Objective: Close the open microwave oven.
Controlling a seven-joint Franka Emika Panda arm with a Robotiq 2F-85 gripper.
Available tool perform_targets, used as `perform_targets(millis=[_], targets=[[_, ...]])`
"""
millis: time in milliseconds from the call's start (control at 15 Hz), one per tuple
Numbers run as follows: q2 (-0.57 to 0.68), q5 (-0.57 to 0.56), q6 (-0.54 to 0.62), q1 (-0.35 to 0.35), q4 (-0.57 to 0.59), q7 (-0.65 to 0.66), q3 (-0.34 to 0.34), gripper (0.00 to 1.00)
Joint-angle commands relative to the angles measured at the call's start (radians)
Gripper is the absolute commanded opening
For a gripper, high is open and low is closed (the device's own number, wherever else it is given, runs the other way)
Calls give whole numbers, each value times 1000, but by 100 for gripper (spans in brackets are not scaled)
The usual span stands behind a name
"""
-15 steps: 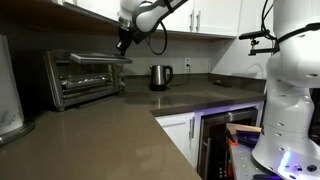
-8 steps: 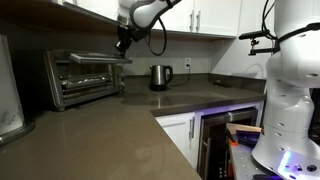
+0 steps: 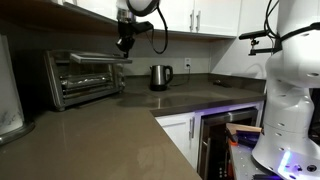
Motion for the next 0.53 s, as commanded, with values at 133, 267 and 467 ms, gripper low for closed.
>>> perform_targets(millis=[133,267,467], targets=[[-2,135,-75,-3,11,-91,19,0],[6,85,-28,-2,3,-59,13,0],[35,107,8,-10,10,-81,9,0]])
